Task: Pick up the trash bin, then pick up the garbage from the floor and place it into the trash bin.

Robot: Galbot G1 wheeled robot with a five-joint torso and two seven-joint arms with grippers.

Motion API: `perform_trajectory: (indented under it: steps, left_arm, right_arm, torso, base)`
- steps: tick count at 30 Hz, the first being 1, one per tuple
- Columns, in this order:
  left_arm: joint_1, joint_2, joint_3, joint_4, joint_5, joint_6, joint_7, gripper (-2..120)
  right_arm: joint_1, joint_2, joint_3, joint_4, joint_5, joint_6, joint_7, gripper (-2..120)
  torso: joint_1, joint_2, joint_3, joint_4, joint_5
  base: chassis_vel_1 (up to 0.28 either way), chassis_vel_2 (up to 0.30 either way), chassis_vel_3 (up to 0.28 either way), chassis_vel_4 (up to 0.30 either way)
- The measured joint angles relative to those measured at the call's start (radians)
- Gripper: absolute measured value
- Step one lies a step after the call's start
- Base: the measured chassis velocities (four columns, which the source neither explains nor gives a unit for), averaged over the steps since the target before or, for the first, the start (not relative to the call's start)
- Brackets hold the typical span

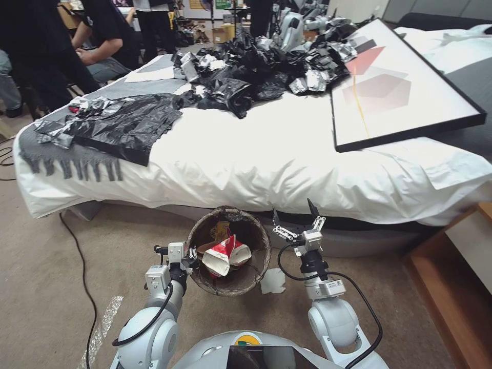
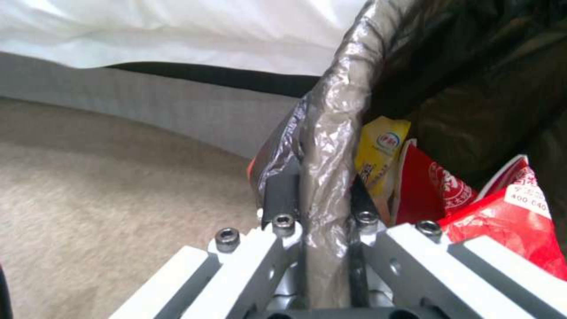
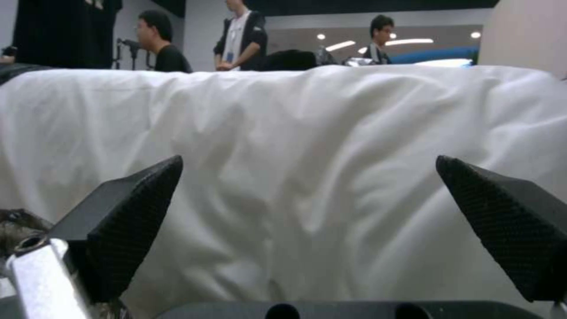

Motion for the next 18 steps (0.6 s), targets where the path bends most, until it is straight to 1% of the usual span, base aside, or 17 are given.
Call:
perform_trajectory:
  steps: [18]
  left_arm:
    - [-0.006, 0.001, -0.001, 0.003, -0.002, -0.001, 0.004, 0]
  right_arm:
    - [-0.001, -0.002, 0.007, -0.011, 0.0, 0.02, -0.026, 100]
  torso:
    - [0.0, 0.0, 0.0, -0.0001, 0.0]
  base:
    - [0.071, 0.067, 0.067, 0.071]
